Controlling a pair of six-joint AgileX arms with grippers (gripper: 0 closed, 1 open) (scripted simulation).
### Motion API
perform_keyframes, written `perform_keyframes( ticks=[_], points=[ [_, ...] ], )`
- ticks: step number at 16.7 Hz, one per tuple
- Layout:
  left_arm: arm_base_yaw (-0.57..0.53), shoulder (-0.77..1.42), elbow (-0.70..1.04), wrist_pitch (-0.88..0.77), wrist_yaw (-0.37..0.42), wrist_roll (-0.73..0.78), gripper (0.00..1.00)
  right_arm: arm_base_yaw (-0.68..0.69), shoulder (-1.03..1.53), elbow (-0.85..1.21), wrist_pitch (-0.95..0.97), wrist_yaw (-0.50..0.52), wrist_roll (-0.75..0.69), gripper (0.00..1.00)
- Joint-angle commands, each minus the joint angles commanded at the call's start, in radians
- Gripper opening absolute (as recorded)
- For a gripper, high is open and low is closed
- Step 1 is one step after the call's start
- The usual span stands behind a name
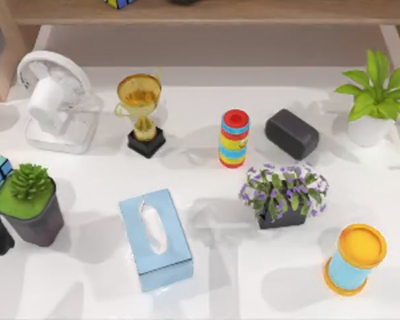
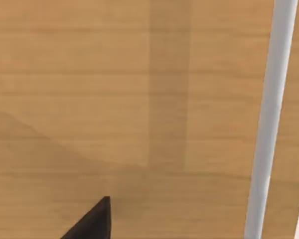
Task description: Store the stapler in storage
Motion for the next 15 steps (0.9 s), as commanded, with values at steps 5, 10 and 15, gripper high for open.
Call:
perform_keyframes(
  ticks=[5, 10, 15],
  points=[
    [0.000, 0.000, 0.000, 0.000, 0.000, 0.000, 1.00, 0.000, 0.000, 0.000, 0.000, 0.000, 0.000, 0.47],
    [0.000, 0.000, 0.000, 0.000, 0.000, 0.000, 1.00, 0.000, 0.000, 0.000, 0.000, 0.000, 0.000, 0.10],
    [0.000, 0.000, 0.000, 0.000, 0.000, 0.000, 1.00, 0.000, 0.000, 0.000, 0.000, 0.000, 0.000, 0.00]
  ],
)
